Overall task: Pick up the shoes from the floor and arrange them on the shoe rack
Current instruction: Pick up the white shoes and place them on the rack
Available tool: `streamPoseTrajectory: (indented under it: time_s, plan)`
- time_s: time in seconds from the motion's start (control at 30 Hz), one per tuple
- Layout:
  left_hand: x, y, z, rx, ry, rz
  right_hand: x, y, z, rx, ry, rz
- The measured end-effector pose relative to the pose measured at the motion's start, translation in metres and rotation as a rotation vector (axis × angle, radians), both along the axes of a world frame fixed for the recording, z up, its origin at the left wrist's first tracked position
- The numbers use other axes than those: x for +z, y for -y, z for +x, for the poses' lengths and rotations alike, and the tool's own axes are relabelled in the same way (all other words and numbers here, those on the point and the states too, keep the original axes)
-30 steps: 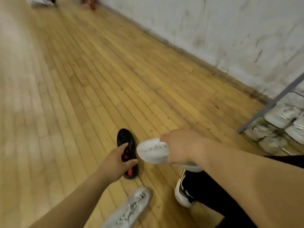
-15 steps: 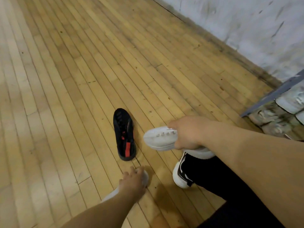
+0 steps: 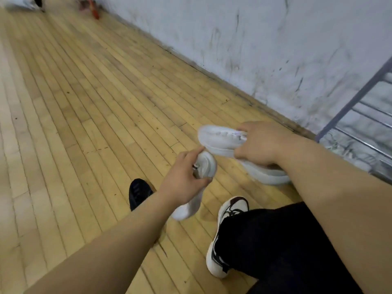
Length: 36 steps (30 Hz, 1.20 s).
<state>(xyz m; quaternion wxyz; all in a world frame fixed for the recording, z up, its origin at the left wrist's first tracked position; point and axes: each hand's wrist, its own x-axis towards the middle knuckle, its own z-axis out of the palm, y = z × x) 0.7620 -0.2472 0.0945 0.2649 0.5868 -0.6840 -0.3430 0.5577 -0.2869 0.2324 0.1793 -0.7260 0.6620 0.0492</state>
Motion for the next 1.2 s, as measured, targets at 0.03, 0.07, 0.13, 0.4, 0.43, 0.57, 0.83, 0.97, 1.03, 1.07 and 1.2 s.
streamPoseTrajectory:
  time_s: [0.03, 0.07, 0.13, 0.4, 0.43, 0.57, 0.83, 0.97, 1.03, 1.07, 1.2]
  plan:
    - [0.023, 0.010, -0.012, -0.042, 0.002, -0.060, 0.025, -0.002, -0.015, -0.015, -0.005, -0.063]
    - [0.046, 0.020, -0.025, -0.089, 0.010, -0.120, 0.049, -0.008, -0.031, -0.033, -0.014, -0.123]
    - [0.093, 0.034, -0.056, -0.197, 0.025, -0.228, 0.091, -0.028, -0.074, -0.112, -0.034, -0.208]
    - [0.201, 0.042, -0.218, -0.871, 0.255, -0.492, 0.093, -0.153, -0.250, -0.529, -0.007, -0.109]
    - [0.200, 0.040, -0.238, -0.978, 0.312, -0.504, 0.079, -0.167, -0.265, -0.569, 0.016, -0.066]
    - [0.169, 0.029, -0.299, -1.237, 0.549, -0.536, 0.028, -0.195, -0.314, -0.671, 0.096, -0.009]
    - [0.140, 0.045, -0.345, -1.278, 0.597, -0.572, 0.004, -0.150, -0.360, -0.745, 0.153, -0.121]
    - [0.141, 0.047, -0.372, -1.230, 0.588, -0.660, -0.016, -0.127, -0.392, -0.878, 0.186, -0.181]
    - [0.142, 0.044, -0.391, -1.214, 0.599, -0.704, -0.025, -0.114, -0.406, -0.936, 0.208, -0.212]
    - [0.142, 0.043, -0.400, -1.209, 0.607, -0.726, -0.028, -0.108, -0.410, -0.965, 0.223, -0.238]
    - [0.135, 0.038, -0.430, -1.226, 0.606, -0.811, -0.038, -0.080, -0.424, -1.082, 0.243, -0.352]
